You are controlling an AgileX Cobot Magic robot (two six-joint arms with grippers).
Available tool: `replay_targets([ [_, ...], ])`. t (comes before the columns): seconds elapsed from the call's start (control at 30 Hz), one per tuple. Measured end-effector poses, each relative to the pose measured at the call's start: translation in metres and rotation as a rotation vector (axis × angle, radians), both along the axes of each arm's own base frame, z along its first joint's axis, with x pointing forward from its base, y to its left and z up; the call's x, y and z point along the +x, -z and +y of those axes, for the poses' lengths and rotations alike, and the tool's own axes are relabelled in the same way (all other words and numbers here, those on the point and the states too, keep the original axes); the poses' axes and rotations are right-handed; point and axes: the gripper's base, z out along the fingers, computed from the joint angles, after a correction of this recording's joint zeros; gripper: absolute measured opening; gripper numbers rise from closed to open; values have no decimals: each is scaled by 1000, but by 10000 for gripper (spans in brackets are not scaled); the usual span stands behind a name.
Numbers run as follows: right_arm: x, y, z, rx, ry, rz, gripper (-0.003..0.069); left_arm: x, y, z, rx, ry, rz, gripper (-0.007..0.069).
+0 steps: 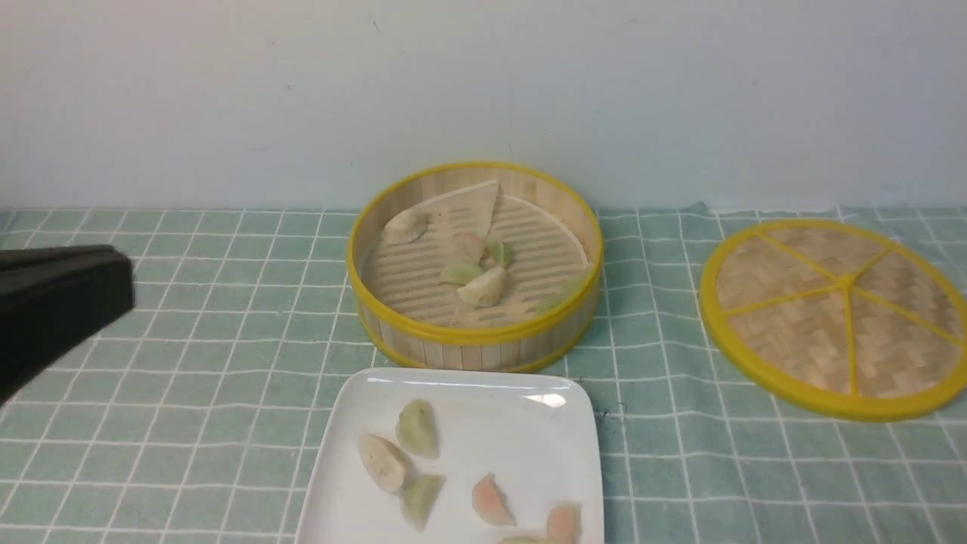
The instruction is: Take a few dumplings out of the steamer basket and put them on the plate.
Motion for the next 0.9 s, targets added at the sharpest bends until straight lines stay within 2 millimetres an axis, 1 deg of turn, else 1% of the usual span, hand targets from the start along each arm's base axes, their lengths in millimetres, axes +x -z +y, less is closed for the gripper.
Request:
replay_targets([
  [0.03,0,0,0,0,0,0,-15,-2,-1,2,1,-5,-11,-6],
  [0.1,0,0,0,0,0,0,-15,-11,-1,12,14,-41,-57,-6],
  [0.2,0,0,0,0,0,0,-15,-17,7,21,17,-90,-75,-6],
  [0.27,0,0,0,0,0,0,-15,-23,30,31,0,-195,-78,-6],
  [0.3,0,0,0,0,0,0,-15,-24,36,33,1,-235,-78,-6],
  [0.37,0,0,0,0,0,0,-15,-26,66,38,-2,-342,-90,-6],
  [0.4,0,0,0,0,0,0,-15,-28,69,39,-4,-363,-99,-6],
  [0.43,0,0,0,0,0,0,-15,-26,93,41,10,-423,-97,-6],
  [0.47,0,0,0,0,0,0,-15,-26,106,42,15,-461,-97,-6],
  [0.5,0,0,0,0,0,0,-15,-25,131,44,30,-517,-88,-6],
  [0.53,0,0,0,0,0,0,-15,-24,134,45,31,-525,-92,-6],
  [0.57,0,0,0,0,0,0,-15,-22,158,46,38,-561,-76,-6],
  [0.6,0,0,0,0,0,0,-15,-19,173,46,45,-577,-57,-6],
  [0.63,0,0,0,0,0,0,-15,-16,194,46,62,-578,-14,-6],
  [0.7,0,0,0,0,0,0,-15,-13,210,45,77,-570,23,-6],
  [0.73,0,0,0,0,0,0,-15,-12,222,45,88,-557,53,-6],
  [0.77,0,0,0,0,0,0,-15,-11,229,44,94,-546,68,-6],
  [0.83,0,0,0,1,0,0,-15,-11,236,43,104,-521,86,-6],
  [0.9,0,0,0,2,0,0,-15,-11,236,42,101,-504,76,-6],
])
